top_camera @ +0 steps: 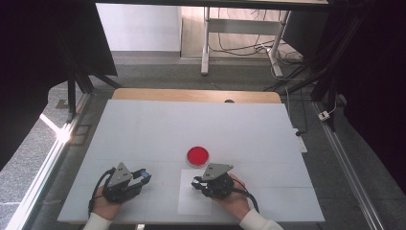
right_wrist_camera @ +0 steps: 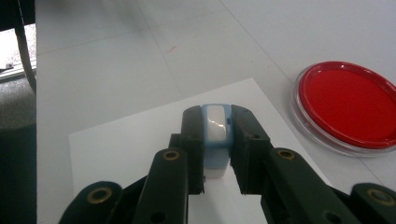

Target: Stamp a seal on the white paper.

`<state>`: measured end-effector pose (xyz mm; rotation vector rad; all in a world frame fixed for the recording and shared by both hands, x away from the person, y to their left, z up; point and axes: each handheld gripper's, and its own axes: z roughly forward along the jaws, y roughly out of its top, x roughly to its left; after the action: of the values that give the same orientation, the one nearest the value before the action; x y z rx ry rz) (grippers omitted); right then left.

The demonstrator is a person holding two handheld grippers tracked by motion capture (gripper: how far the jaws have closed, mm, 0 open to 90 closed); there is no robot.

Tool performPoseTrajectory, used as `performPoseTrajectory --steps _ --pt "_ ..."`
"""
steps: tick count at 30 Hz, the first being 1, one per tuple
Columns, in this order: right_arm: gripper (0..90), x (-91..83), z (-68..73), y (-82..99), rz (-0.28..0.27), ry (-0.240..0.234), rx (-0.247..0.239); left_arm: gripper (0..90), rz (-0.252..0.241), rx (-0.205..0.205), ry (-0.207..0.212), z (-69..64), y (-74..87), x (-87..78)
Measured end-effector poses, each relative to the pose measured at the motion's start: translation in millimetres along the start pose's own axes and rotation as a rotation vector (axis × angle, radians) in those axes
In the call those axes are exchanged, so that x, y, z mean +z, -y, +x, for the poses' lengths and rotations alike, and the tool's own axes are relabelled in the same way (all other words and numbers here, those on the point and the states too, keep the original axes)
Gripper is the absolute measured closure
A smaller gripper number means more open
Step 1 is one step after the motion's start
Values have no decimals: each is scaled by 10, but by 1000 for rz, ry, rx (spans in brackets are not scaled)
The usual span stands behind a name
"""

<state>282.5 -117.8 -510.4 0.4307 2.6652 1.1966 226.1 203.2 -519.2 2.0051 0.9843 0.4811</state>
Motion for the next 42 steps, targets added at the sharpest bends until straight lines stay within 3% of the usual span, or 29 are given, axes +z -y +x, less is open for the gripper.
performPoseTrajectory --steps 17,32,42 --pt "755 9 -12 -17 20 -6 17 650 1 0 -2 -10 -3 1" --pt "759 4 14 2 18 10 -2 650 -2 2 -6 -15 -5 -8" --pt "760 8 -31 36 -8 -17 41 650 0 1 -7 -22 -7 -3"
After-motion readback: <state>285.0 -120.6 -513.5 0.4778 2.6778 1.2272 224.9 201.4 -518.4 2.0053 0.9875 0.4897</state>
